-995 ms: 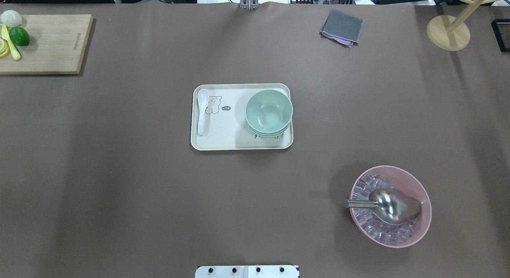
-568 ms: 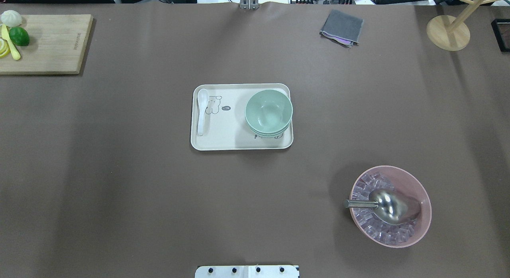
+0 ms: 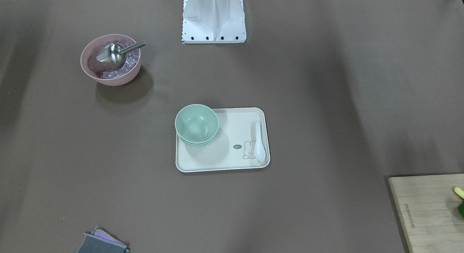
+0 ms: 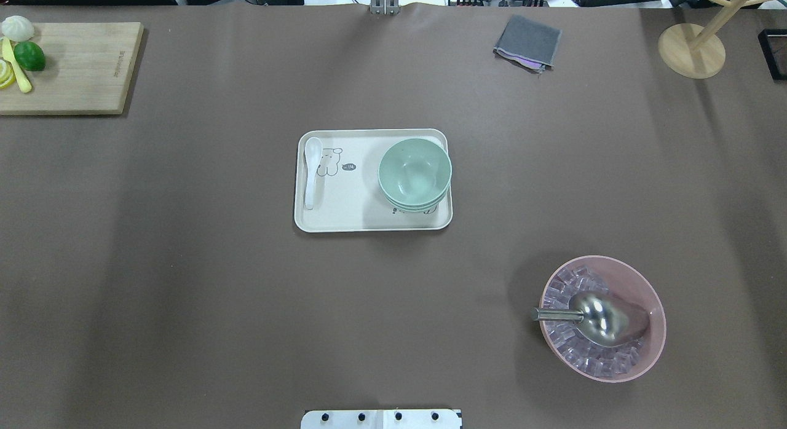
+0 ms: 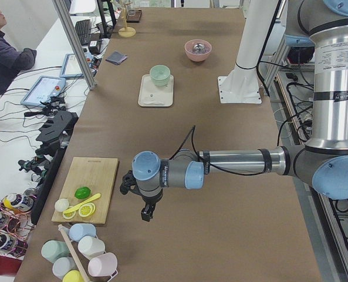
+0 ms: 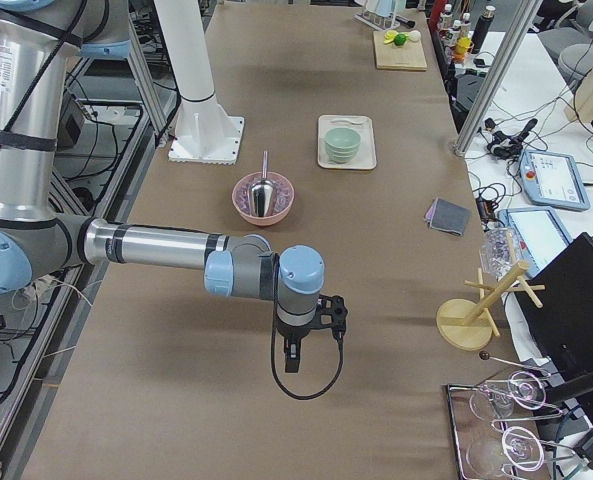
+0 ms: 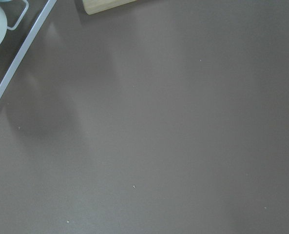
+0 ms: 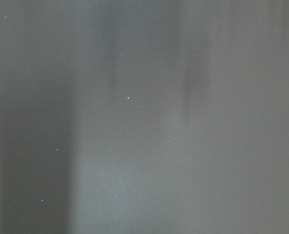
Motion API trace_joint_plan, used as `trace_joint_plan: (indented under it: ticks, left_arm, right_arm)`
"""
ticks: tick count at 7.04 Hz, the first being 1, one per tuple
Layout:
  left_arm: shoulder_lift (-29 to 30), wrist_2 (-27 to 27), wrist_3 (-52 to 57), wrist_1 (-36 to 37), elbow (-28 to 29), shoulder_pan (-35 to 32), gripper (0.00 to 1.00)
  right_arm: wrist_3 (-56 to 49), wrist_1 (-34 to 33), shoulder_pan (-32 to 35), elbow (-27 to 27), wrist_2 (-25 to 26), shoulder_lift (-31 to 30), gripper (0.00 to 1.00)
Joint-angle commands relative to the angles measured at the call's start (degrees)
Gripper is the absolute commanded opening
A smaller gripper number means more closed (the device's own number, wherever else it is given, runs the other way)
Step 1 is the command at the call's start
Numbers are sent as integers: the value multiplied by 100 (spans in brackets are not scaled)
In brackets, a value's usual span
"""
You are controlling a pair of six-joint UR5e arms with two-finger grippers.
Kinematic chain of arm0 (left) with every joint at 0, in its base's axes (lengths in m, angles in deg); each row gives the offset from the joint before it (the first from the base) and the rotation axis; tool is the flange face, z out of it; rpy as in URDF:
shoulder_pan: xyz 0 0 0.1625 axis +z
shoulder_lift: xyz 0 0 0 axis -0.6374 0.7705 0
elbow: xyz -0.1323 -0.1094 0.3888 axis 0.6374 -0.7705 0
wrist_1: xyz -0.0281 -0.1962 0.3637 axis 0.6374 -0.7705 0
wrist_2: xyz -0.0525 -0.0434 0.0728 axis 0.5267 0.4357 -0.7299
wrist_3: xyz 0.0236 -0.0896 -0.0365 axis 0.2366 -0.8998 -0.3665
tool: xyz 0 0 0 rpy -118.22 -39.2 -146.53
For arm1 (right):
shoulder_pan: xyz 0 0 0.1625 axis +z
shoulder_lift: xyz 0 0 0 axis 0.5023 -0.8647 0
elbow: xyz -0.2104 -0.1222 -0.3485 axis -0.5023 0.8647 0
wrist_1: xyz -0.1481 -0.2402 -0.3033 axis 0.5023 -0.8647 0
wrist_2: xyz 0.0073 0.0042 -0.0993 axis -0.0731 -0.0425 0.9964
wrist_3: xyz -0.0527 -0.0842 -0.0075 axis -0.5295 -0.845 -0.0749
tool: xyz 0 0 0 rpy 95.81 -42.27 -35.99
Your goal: Stack green bowls together
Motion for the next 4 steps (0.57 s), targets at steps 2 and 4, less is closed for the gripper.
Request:
trace_joint_plan:
  ticks: [2,4]
  left_arm:
    - [-48,-168,0,-23,46,0,99]
    - [-57,-283,0,-31,20,-9,99]
  right_arm:
    - [0,0,0,-1,-90,0,100]
    - [0,0,0,7,-107,0,100]
